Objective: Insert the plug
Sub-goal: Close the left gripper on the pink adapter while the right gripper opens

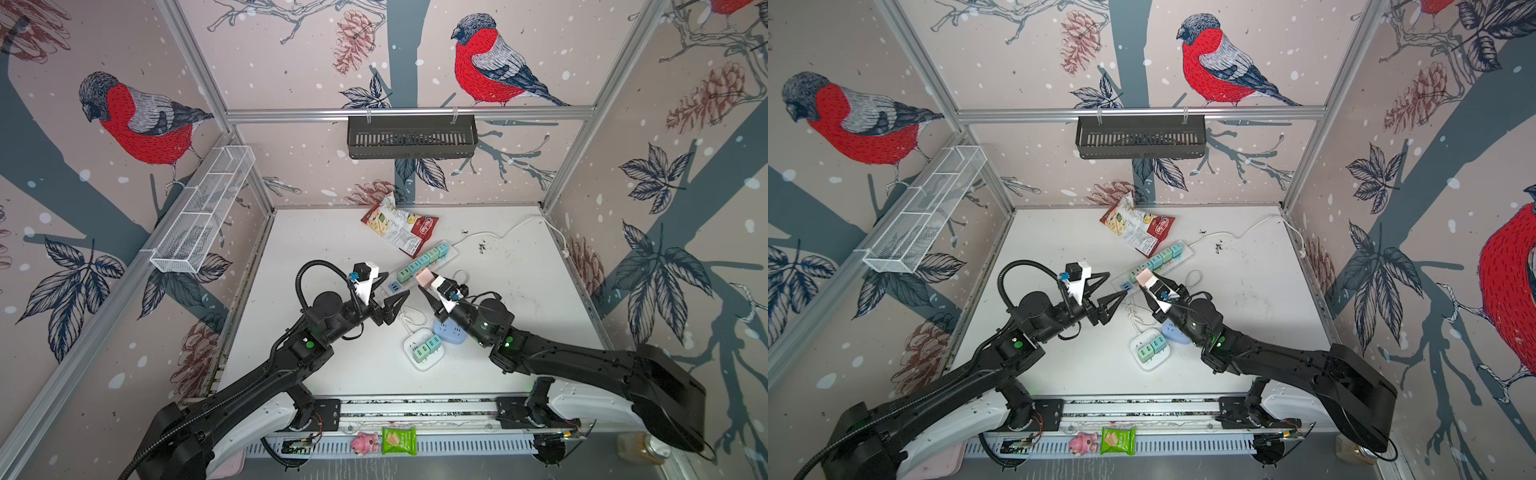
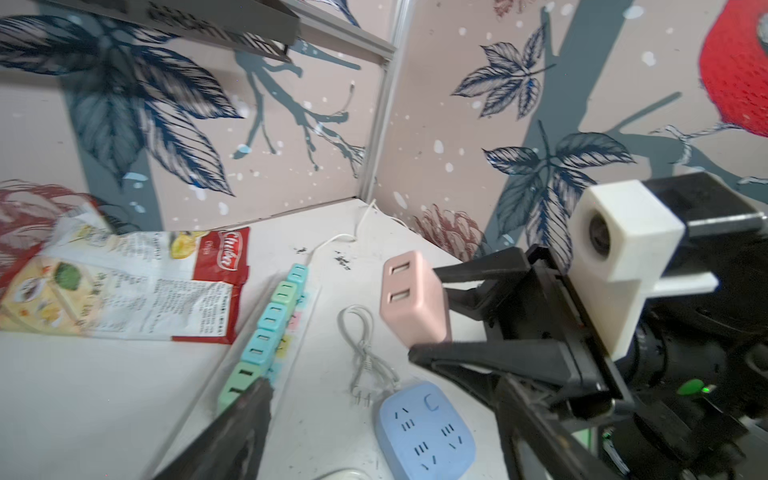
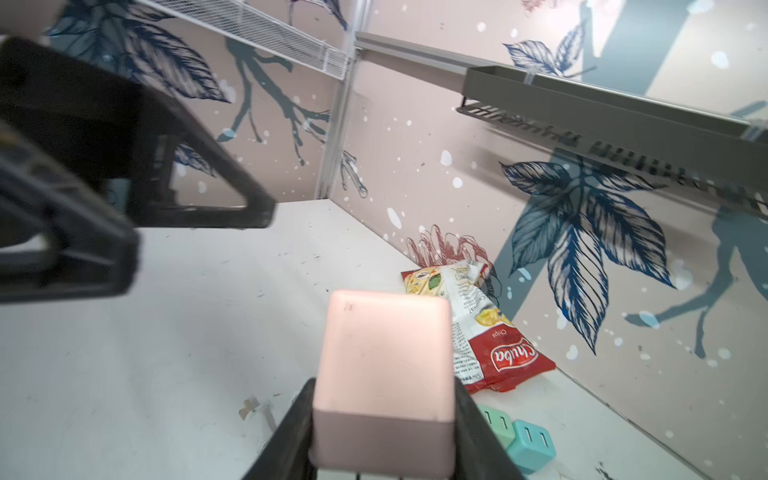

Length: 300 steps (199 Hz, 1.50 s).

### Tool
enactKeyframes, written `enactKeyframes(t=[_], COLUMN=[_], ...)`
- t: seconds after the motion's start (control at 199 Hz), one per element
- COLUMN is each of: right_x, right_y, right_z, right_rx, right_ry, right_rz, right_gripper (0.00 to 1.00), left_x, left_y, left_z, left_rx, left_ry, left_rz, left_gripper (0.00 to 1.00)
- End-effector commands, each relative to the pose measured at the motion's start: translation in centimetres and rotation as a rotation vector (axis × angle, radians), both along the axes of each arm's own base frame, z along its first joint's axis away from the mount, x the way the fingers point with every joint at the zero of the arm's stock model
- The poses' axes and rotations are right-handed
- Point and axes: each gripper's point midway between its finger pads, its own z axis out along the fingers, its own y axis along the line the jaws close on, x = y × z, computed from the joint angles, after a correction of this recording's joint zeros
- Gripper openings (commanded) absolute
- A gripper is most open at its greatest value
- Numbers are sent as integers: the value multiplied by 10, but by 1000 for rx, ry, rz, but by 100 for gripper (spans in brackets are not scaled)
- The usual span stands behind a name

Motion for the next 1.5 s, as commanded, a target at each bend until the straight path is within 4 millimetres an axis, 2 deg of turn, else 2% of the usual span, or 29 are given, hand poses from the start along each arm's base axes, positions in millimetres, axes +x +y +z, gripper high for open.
enactKeyframes(t=[0.0, 0.145, 0.321, 0.567, 0.642, 0.697, 0.833, 0.863, 0.928, 1.028, 1.159, 1.319, 1.414, 1.5], right_x=[-15, -14, -26, -27, -30, -30, -29, -28, -25, -18, -18, -27, -17, -3], right_y=[6, 4, 1, -9, -7, -7, -9, -10, -13, -18, -35, -63, -93, -122], right_z=[9, 4, 8, 11, 11, 11, 10, 10, 10, 7, 5, 4, 5, 6], right_rx=[-29, -60, -40, -26, -26, -25, -24, -22, -9, 17, 80, 159, 235, 318], right_ry=[-133, -155, -180, -210, -212, -212, -212, -208, -190, -139, -108, -98, -84, -55], right_rz=[79, 55, 85, 54, 68, 65, 58, 51, 38, 5, -12, 17, -66, -178], right_gripper=[3, 3, 3, 4, 4, 4, 6, 9, 21, 64, 99, 100, 100, 100], left_x=[-27, -25, -16, -19, -20, -20, -22, -22, -22, -21, -9, 13, 15, 7], left_y=[-26, -39, -44, -63, -70, -73, -76, -76, -74, -72, -65, -50, -49, -56], left_z=[16, 10, -3, -16, -22, -25, -27, -26, -26, -26, -33, -44, -49, -56], left_rx=[-4, 40, 85, 132, 146, 154, 158, 158, 160, 162, 189, 216, 227, 264], left_ry=[-75, -36, 15, 94, 122, 137, 144, 141, 133, 118, 99, 91, 56, -1], left_rz=[-202, -222, -207, -304, -341, -362, -386, -384, -376, -363, -272, -110, -102, -173], left_gripper=[83, 83, 83, 72, 64, 54, 17, 9, 0, 0, 0, 0, 0, 0])
